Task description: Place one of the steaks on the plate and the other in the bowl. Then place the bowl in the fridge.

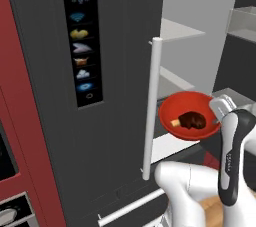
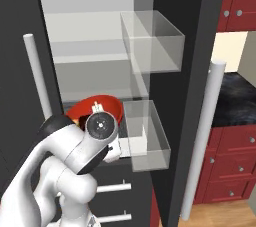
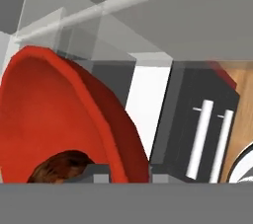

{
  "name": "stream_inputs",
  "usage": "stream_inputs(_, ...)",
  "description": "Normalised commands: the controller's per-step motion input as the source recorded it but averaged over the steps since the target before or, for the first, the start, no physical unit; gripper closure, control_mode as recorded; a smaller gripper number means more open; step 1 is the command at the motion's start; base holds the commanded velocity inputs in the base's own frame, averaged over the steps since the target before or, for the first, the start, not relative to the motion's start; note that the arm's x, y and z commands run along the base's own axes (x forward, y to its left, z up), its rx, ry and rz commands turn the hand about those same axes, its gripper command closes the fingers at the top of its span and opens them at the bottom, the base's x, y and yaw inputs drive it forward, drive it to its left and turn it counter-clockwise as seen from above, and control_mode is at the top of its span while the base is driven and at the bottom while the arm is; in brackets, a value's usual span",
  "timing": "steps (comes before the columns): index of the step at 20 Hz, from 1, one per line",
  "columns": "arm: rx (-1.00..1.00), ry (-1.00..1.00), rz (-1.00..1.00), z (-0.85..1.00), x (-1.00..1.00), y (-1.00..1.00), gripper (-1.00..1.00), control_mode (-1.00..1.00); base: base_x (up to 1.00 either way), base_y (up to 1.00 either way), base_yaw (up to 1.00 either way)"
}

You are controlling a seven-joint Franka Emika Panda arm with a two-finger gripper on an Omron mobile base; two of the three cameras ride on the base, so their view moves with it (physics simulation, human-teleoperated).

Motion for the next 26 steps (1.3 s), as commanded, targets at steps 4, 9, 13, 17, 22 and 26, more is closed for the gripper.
stream_inputs(4,0.06,0.06,-0.24,0.12,0.02,0.00,1.00,-1.00,0.00,0.00,0.00)
stream_inputs(9,0.16,0.05,-0.22,0.33,0.05,0.00,1.00,-1.00,0.00,0.00,0.00)
stream_inputs(13,0.19,0.07,-0.20,0.42,0.29,0.00,1.00,-1.00,0.00,0.00,0.00)
stream_inputs(17,0.23,0.02,-0.11,0.31,0.42,0.00,1.00,-1.00,0.00,0.00,0.00)
stream_inputs(22,0.19,0.00,-0.13,0.28,0.60,0.00,1.00,-1.00,0.00,0.00,0.00)
stream_inputs(26,0.08,0.00,-0.16,0.17,0.76,0.04,1.00,-1.00,0.00,0.00,0.00)
